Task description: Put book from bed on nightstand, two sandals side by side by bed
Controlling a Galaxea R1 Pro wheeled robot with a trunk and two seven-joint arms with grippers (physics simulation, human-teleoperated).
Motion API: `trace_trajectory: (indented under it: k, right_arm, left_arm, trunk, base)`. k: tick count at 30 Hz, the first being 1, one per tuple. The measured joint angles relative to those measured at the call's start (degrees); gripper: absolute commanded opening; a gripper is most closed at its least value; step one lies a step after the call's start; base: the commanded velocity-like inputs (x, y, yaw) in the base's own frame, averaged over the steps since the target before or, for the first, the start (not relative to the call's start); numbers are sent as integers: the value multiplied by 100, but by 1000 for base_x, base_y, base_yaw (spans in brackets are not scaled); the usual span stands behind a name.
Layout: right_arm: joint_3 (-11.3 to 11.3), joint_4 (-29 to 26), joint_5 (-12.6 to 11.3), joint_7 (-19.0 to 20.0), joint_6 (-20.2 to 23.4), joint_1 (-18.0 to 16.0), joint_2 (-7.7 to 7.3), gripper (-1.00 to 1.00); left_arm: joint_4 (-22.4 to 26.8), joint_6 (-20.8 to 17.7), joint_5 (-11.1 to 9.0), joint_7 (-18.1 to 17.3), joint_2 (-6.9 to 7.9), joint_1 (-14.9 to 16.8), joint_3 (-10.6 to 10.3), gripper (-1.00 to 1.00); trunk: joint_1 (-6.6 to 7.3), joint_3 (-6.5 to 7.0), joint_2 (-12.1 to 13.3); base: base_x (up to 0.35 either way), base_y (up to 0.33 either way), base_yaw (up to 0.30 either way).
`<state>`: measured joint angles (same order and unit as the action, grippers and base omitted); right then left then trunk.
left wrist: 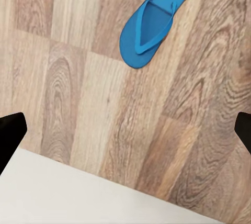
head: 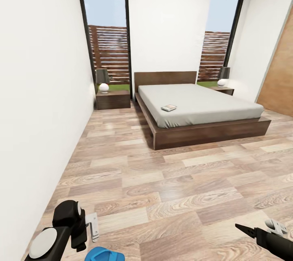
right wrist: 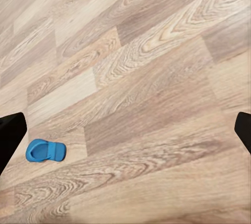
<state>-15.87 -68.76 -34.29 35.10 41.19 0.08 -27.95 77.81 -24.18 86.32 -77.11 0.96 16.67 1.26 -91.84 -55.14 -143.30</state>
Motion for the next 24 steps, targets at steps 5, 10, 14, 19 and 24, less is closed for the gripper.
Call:
trace_trajectory:
  k: [5, 10, 14, 19, 24]
  right_arm:
    - [3, 0, 0, 0, 0, 0, 0, 100]
    - [2, 0, 0, -2, 0, 0, 0, 100]
    - [-1, 0, 0, -1, 0, 0, 0, 100]
    - [-1, 0, 1, 0, 0, 0, 0, 100]
    - [-4, 0, 0, 0, 0, 0, 0, 100]
  left_arm:
    - [1, 0, 0, 1, 0, 0, 0, 100]
    - [2, 0, 0, -4, 0, 0, 0, 100]
    - [2, 0, 0, -7, 0, 0, 0, 100]
    - [2, 0, 0, -7, 0, 0, 0, 100]
    - [2, 0, 0, -7, 0, 0, 0, 100]
  trunk:
    - [0, 0, 0]
    - [0, 0, 0]
    - [0, 0, 0]
    - [-13, -110, -6]
    - [-18, -155, -9]
  base:
    - [0, 0, -12]
    - [0, 0, -2]
    - [0, 0, 0]
    - [0, 0, 0]
    - [0, 0, 0]
